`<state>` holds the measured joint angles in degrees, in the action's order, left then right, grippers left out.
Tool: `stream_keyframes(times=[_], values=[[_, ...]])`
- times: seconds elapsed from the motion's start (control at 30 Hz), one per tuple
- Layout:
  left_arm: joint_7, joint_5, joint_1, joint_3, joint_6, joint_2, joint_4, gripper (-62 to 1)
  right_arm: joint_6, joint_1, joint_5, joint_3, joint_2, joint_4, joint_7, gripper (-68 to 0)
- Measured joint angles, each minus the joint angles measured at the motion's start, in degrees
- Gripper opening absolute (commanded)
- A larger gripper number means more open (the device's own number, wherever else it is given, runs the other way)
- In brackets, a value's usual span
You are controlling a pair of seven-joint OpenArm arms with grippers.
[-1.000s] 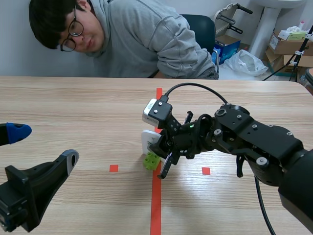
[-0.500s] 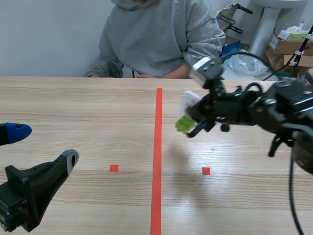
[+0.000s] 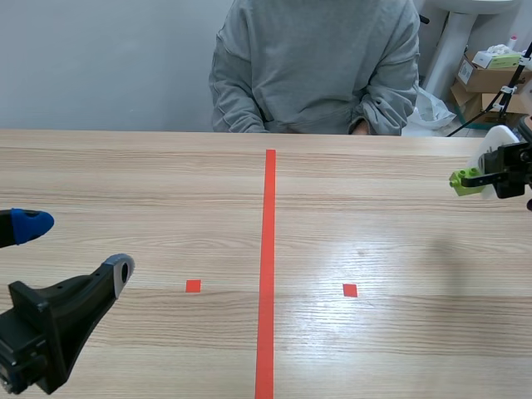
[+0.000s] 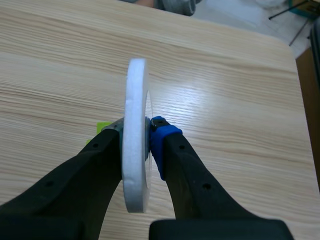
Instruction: Do the leaf sorting experiment
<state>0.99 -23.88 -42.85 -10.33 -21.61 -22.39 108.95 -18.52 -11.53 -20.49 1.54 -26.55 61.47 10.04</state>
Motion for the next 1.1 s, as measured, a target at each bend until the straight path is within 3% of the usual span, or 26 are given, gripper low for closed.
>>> stream_keyframes(times=[0.37, 0.6, 0.87, 1.0, 1.1], values=[[0.0, 0.0, 0.0, 0.0, 0.0, 0.0, 0.0, 1.4, 2.0, -10.5, -0.1, -7.0, -0.4, -18.2, -1.9, -66.0], [0.0, 0.0, 0.0, 0.0, 0.0, 0.0, 0.0, 1.4, 4.2, -11.1, 1.2, -7.1, 1.5, -21.6, -1.7, -66.0], [0.0, 0.0, 0.0, 0.0, 0.0, 0.0, 0.0, 1.4, 4.2, -6.6, 1.0, -7.0, 2.3, -21.7, -3.0, -65.9], [0.0, 0.0, 0.0, 0.0, 0.0, 0.0, 0.0, 1.4, 4.2, -6.0, 0.9, -6.9, 2.2, -21.3, -3.3, -60.4], [0.0, 0.0, 0.0, 0.0, 0.0, 0.0, 0.0, 1.4, 4.2, -6.0, 1.0, -6.9, 2.2, -21.3, -2.7, -49.8]])
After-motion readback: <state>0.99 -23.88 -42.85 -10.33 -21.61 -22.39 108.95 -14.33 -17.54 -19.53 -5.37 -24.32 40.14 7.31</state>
